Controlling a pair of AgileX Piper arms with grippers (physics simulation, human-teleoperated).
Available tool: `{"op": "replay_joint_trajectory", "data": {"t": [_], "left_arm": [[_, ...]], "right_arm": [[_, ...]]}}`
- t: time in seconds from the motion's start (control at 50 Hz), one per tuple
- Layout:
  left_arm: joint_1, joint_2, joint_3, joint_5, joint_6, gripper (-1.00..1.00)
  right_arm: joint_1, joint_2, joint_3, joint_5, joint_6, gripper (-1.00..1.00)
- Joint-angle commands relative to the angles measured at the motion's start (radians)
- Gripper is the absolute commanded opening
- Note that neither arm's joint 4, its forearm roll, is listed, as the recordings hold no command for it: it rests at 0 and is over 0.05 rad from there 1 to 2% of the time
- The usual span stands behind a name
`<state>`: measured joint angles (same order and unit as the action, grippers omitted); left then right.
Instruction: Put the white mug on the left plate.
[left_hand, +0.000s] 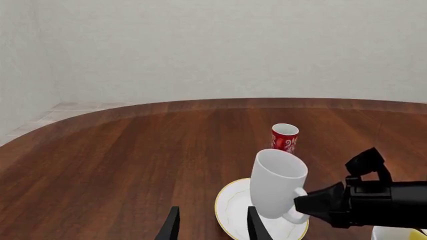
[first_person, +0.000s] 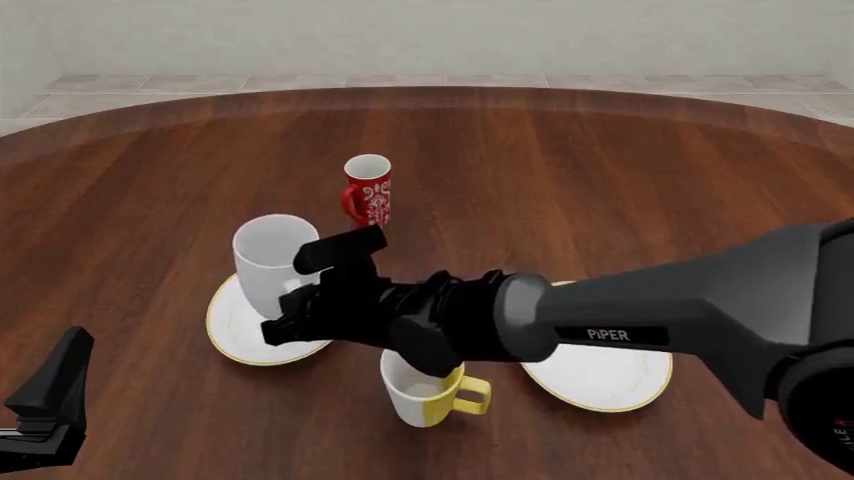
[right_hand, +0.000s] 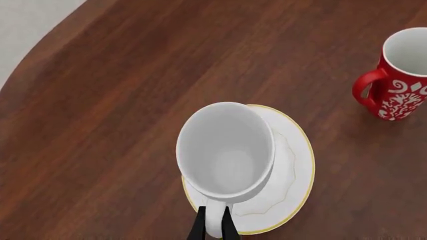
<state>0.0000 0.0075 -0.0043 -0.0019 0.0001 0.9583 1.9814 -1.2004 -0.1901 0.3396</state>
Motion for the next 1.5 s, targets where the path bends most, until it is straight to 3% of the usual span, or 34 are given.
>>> {"op": "replay_joint_trajectory", "data": {"t": [0.02, 1.5], "left_arm": [[0.000, 0.000, 0.000, 0.000, 0.000, 1.00], [0.000, 0.000, 0.000, 0.000, 0.000, 1.00]], "right_arm": [[-0.001, 0.005, -0.007, 0.002, 0.007, -1.00], [0.004, 0.046, -0.021, 0.016, 0.010, -1.00]]}}
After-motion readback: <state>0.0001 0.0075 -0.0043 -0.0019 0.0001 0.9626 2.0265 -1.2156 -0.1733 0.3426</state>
